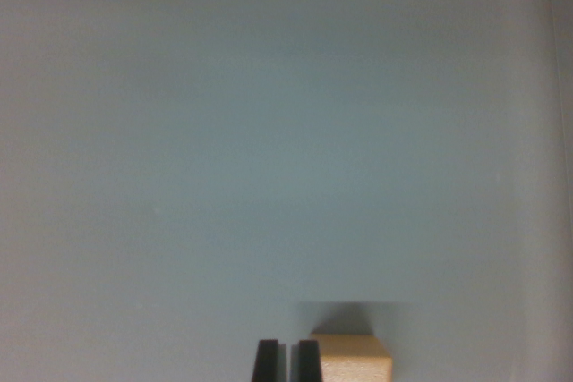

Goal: Push wooden cube

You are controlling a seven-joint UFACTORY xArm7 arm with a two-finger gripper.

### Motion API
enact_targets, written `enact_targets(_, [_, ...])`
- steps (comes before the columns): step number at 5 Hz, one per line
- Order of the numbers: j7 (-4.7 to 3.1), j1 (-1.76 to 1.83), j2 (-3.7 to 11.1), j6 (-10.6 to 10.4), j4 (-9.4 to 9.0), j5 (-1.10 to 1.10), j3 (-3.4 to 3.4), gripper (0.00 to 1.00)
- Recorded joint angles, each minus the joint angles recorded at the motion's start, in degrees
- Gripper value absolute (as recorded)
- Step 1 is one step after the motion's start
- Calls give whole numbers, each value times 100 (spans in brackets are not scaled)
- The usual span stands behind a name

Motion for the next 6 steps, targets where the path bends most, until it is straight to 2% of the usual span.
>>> enact_targets(1, [0, 0, 0, 0, 0, 0, 0, 0])
enact_targets(2, [-9, -48, -35, -254, -260, -51, -37, 0])
enact_targets(3, [-9, -48, -35, -254, -260, -51, -37, 0])
enact_targets(4, [-19, -97, -71, -514, -525, -104, -75, 0])
enact_targets(5, [-19, -97, -71, -514, -525, -104, -75, 0])
enact_targets(6, [-29, -148, -108, -779, -796, -157, -114, 0])
